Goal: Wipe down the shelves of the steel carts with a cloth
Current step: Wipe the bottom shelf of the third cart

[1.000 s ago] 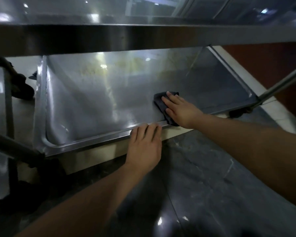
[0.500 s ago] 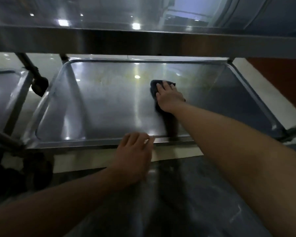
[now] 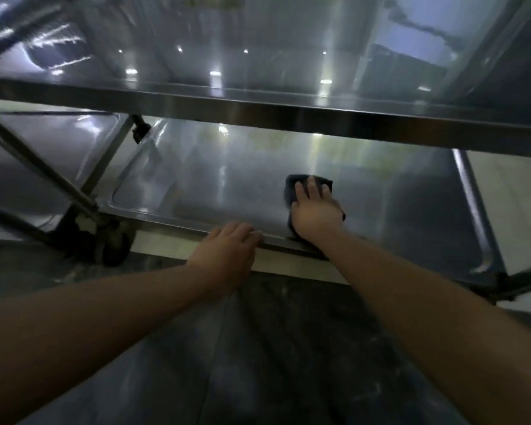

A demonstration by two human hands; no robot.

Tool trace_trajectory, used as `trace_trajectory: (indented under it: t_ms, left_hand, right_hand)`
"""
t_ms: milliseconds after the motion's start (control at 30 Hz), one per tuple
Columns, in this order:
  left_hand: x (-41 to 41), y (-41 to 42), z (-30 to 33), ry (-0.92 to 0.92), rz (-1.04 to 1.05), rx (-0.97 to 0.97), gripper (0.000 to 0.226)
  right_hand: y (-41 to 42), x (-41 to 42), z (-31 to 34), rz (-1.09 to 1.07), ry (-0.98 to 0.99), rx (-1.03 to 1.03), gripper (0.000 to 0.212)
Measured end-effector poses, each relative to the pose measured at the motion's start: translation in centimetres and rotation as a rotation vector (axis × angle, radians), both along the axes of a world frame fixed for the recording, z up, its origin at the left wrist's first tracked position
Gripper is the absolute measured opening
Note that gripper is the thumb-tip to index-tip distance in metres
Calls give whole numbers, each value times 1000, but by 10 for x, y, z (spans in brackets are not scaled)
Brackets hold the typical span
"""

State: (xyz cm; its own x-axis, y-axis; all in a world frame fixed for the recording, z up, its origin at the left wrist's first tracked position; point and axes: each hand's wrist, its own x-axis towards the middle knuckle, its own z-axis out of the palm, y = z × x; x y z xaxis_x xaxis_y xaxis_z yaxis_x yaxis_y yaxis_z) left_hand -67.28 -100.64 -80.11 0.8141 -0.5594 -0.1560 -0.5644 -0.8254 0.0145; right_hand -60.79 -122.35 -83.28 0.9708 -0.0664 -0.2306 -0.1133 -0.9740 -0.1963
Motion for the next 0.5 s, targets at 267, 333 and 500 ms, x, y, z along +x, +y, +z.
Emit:
trace_trajectory:
  t_ms: [267,333,500]
  left_hand:
    - [-11,-29,-40,-99,-146,-175,52]
    - [-14,-31,-49,-107,-184,-198,52]
    - [-16,-36,-62,-131,-228,-239,51]
  right_hand:
    - [-13,-80,-10,70,-102,-69,56]
    - [-27,-86,-9,49,-91,-85,55]
    - [-39,-77,-7,8,-41,-79,54]
